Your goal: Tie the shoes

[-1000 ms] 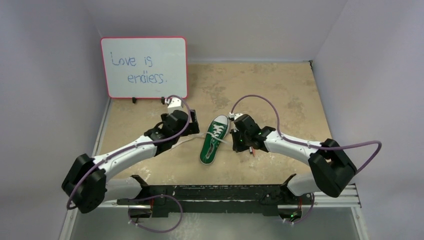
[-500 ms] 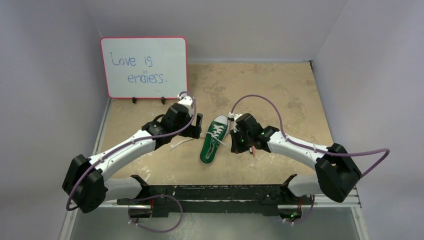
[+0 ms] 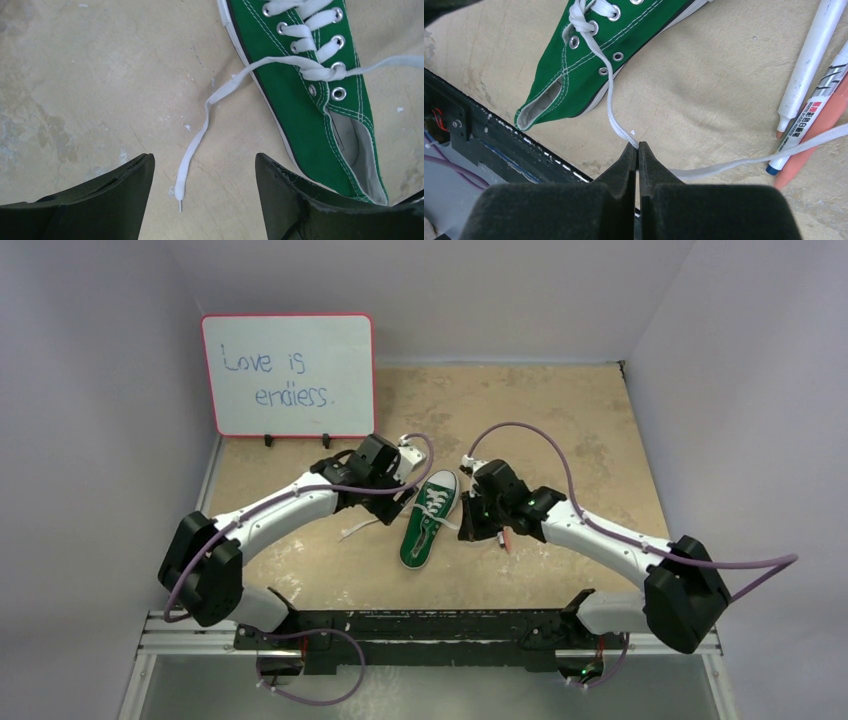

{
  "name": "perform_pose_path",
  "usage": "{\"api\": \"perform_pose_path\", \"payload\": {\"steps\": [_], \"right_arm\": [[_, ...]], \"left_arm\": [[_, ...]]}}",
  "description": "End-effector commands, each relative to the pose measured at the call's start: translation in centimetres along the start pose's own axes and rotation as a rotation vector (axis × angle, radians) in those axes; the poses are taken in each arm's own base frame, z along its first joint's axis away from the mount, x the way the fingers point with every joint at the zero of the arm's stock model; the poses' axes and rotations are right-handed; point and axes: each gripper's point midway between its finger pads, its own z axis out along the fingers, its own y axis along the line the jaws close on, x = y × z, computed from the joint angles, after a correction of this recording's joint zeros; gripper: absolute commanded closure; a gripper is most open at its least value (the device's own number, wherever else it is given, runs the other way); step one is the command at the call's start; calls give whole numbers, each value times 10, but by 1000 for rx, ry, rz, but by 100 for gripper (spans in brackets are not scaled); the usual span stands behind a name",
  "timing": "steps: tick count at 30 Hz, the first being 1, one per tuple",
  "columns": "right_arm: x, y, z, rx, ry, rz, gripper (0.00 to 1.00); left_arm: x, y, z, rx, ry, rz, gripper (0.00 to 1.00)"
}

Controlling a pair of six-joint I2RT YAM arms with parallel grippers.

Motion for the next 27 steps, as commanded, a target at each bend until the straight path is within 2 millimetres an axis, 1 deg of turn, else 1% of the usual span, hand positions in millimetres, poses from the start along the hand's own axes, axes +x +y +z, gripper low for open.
{"api": "perform_pose_path", "payload": {"steps": [1,2,4,5,8,10,13,16,17,18,20,21,24,26,27], "right_arm": [[-12,11,-10,-14,0,18,100],[-12,11,-12,-11,2,15,100],[-14,12,-17,-17,-18,9,100],[-13,11,-18,-23,-30,2,100],[-3,12,-21,-51,-23,10,100],[-3,13,-21,-67,-40,2,100],[1,13,-25,-80,-34,-32,100],[6,13,-28,-94,-36,-51,100],[7,11,-29,-95,-38,-56,100],[9,10,-29,-92,-36,-60,100],[14,6,-29,-79,-25,-66,100],[16,4,-28,-73,-22,-66,100],[23,-4,-25,-51,-31,-39,100],[25,-8,-21,-42,-41,-1,100],[24,-9,-20,-39,-45,24,100]], "left_arm": [[0,-10,15,84,-24,122,27],[2,-14,25,104,-30,126,27],[-2,-13,39,93,-66,139,33],[-1,-14,48,102,-68,162,35],[0,-14,71,103,-63,201,38],[-3,-14,78,95,-77,207,38],[-8,-2,87,-2,-130,167,42],[-8,-7,93,0,-154,123,44],[-8,-8,93,1,-154,113,47],[-6,-7,93,-9,-144,97,53],[1,-5,88,-28,-92,58,70],[5,-4,84,-37,-73,33,77],[15,-5,63,-63,-75,-52,89],[21,-3,48,-87,-62,-120,100],[26,-2,44,-99,-39,-162,100]]}}
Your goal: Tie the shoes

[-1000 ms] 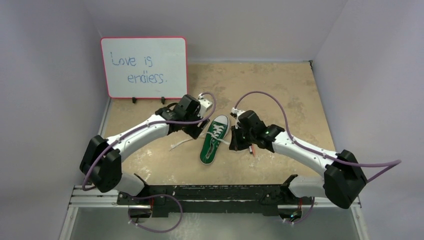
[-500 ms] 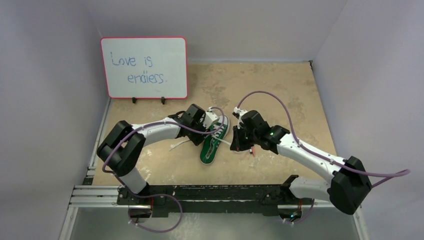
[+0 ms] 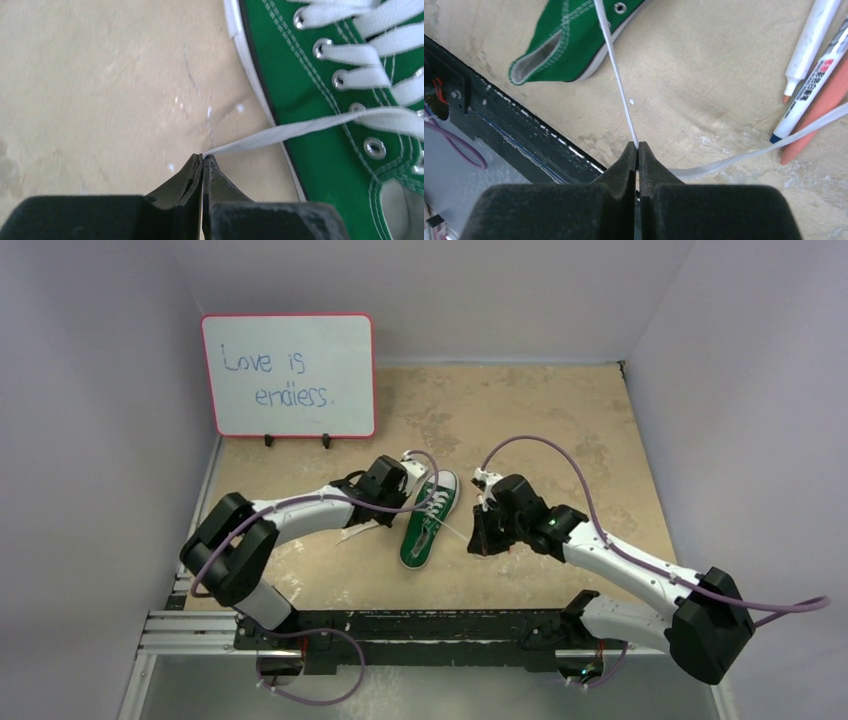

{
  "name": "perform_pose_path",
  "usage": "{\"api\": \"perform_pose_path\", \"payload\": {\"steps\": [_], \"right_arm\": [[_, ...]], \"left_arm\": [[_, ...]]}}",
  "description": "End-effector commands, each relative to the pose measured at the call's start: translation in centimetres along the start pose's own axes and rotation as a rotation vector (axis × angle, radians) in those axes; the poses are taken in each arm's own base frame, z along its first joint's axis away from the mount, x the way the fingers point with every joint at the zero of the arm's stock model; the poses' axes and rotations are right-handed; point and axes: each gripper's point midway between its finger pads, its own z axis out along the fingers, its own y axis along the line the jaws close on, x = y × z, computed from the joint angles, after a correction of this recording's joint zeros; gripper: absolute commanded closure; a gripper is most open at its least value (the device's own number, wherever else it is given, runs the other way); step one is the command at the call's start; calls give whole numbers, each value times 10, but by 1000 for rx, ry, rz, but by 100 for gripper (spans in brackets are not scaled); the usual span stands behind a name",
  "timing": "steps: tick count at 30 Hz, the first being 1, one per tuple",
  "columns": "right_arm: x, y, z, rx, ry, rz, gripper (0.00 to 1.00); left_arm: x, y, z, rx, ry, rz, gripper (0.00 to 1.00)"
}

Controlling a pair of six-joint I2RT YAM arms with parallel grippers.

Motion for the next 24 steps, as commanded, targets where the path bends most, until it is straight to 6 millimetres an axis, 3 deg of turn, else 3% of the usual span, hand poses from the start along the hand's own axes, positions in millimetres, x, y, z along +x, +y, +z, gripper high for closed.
{"api": "perform_pose_path", "payload": {"steps": [1,7,10,12,15,18,24], "right_arm": [[1,-9,4,21,-30,85,100],[11,-30,15,82,55,307,100],[12,-45,15,127,79,378,100],[11,-58,13,168,80,410,100],[2,-65,18,137,67,436,100],[-9,-63,22,106,77,350,100],[-60,-50,39,16,17,241,100]], "left_arm": [[8,5,-35,-68,29,-206,100],[34,2,-44,-150,111,-506,100],[59,7,-48,-235,161,-611,100],[63,3,-51,-213,148,-627,100],[52,2,-57,-172,55,-659,100],[36,-1,-64,-119,8,-638,100],[-7,-14,-85,40,-150,-556,100]]}}
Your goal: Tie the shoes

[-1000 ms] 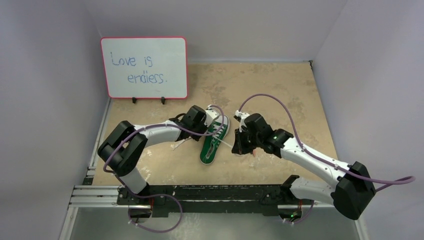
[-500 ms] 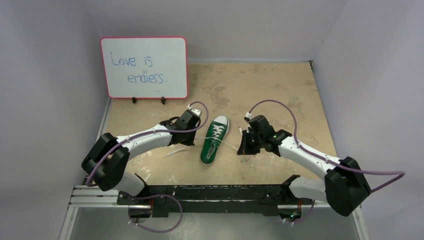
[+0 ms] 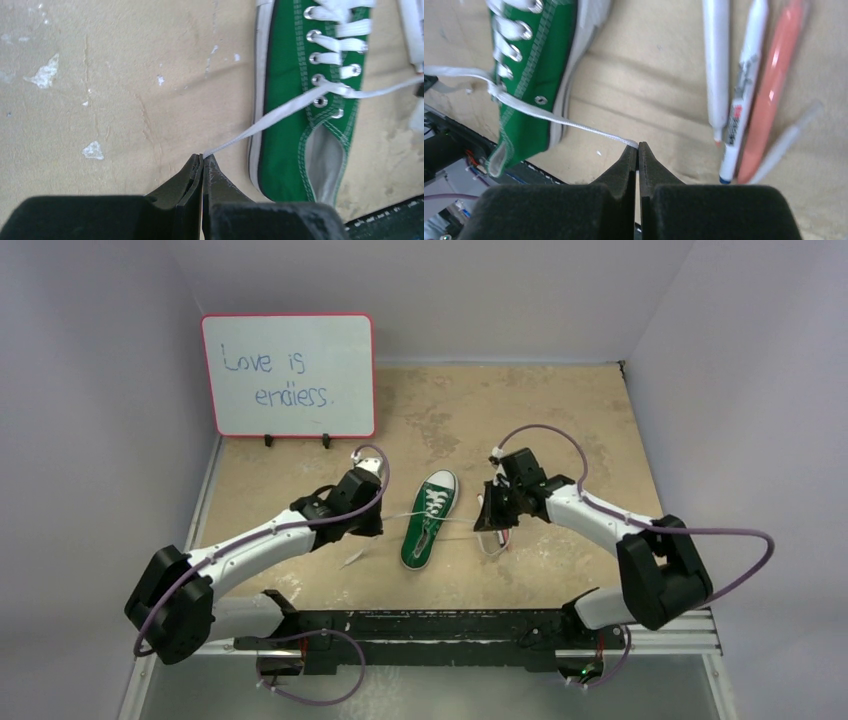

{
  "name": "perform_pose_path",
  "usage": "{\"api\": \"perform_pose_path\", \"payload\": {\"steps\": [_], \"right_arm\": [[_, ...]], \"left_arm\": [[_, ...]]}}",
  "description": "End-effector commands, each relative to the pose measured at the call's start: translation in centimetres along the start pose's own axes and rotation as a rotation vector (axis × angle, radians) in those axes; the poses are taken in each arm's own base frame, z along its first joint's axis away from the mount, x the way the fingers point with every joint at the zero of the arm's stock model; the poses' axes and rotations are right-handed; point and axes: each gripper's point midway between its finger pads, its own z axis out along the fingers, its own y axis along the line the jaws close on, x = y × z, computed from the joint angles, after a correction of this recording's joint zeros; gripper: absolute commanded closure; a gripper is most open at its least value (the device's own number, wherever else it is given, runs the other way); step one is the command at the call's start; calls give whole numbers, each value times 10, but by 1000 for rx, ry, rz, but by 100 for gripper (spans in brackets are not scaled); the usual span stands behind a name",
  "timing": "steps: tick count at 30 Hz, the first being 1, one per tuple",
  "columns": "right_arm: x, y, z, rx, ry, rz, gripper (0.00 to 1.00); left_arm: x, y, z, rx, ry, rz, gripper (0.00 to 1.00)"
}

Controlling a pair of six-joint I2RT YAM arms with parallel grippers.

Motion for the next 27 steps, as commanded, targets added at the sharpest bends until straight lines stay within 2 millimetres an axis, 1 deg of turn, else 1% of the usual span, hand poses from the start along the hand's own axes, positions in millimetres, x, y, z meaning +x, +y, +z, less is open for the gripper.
{"api": "perform_pose_path", "payload": {"steps": [1,3,5,7,8,10,11,13,14,16,18,20,22,24,26,27], "right_arm": [[-42,33,4,-111,-64,-94,100],[-61,46,9,-146,-98,-78,100],[-77,55,17,-162,-122,-60,100],[-90,62,26,-179,-136,-47,100],[-96,69,30,-201,-142,-51,100],[-102,83,39,-243,-123,-68,100],[-103,89,40,-262,-111,-77,100],[-103,91,40,-270,-91,-80,100],[-97,90,39,-263,-71,-69,100],[-92,82,34,-227,-65,-41,100],[-90,76,29,-198,-64,-47,100],[-86,66,24,-139,-53,-69,100],[-84,58,20,-101,-45,-102,100],[-82,51,17,-60,-20,-145,100],[-79,48,12,-46,-1,-183,100],[-77,49,10,-52,10,-201,100]], "left_arm": [[-31,-24,-17,134,-116,73,100],[-42,-28,-20,155,-154,121,100],[-54,-36,-22,185,-198,167,100],[-68,-43,-25,207,-255,190,100],[-76,-45,-26,213,-284,195,100],[-86,-50,-29,224,-323,209,100],[-91,-53,-30,231,-338,218,100],[-94,-55,-29,236,-350,232,100],[-96,-55,-28,237,-363,229,100],[-96,-52,-21,212,-353,215,100],[-87,-43,-13,163,-288,211,100],[-73,-28,-6,77,-185,196,100],[-60,-21,-7,37,-96,198,100],[-52,-12,-12,-6,-38,193,100],[-41,-6,-16,-35,27,204,91],[-39,-2,-18,-52,54,216,83]]}}
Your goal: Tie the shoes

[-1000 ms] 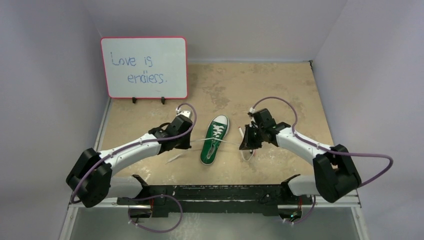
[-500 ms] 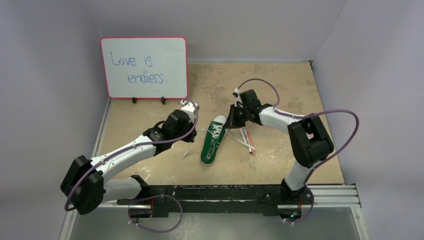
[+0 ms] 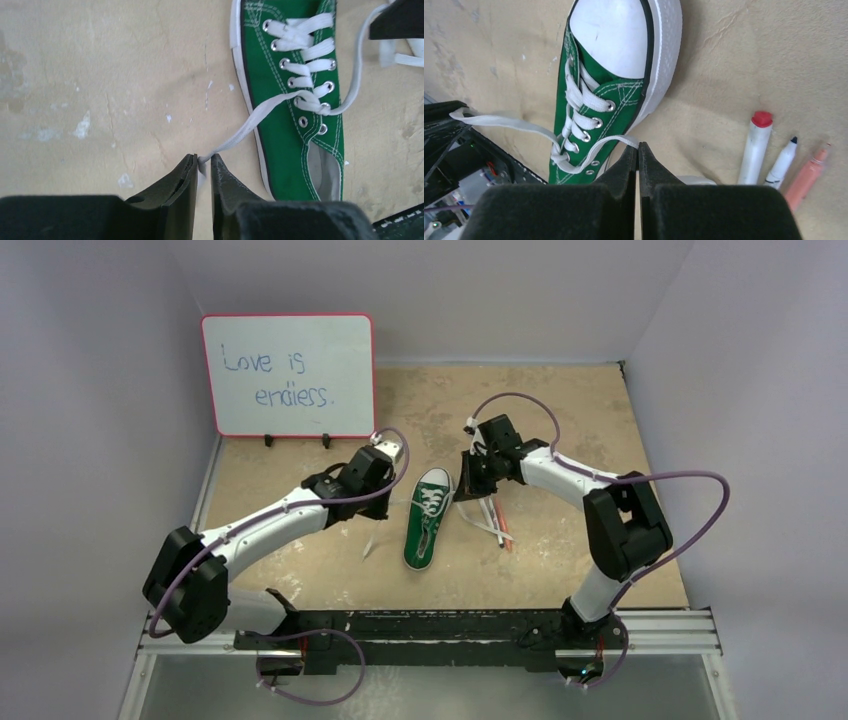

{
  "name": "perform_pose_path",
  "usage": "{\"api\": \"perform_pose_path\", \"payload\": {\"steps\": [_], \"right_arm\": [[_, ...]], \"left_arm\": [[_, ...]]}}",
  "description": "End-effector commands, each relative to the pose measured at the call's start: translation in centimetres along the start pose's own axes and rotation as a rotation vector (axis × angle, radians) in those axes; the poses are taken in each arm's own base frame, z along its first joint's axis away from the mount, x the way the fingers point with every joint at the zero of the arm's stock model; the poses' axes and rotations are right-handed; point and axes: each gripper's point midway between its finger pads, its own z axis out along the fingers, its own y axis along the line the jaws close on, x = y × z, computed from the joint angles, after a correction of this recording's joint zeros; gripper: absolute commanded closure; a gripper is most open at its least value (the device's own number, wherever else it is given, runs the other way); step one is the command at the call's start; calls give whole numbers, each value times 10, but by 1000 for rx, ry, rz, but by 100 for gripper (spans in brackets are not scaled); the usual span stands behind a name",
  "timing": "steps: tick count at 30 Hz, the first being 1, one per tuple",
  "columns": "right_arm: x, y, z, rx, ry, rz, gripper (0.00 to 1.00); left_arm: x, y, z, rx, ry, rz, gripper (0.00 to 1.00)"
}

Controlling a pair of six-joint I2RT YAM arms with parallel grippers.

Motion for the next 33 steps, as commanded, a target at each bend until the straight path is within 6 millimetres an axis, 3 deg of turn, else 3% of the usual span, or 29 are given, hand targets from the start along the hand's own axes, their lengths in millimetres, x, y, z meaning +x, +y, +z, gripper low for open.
{"api": "perform_pose_path", "payload": {"steps": [1,3,7,12,17,22,27,32,33], "right_arm": [[-2,1,-24,26,26,-128,100],[2,2,-28,17,39,-150,100],[10,9,-33,-29,50,-159,100],[15,17,-42,-66,44,-149,100],[19,23,-49,-95,27,-134,100],[25,24,-55,-102,21,-122,100],[30,24,-61,-103,14,-121,100],[32,30,-74,-117,-16,-83,100],[32,34,-78,-125,-22,-69,100]], "left_arm": [[11,14,-21,-77,126,18,74],[0,13,-27,-55,93,66,60],[-23,4,-24,40,-43,278,48],[-34,-4,9,101,-120,505,46],[-32,-21,47,207,-97,597,47],[-24,-29,70,274,-94,603,49],[-12,-31,81,316,-67,569,58],[-12,-28,72,294,-97,498,93],[-20,-29,68,283,-142,469,97]]}}
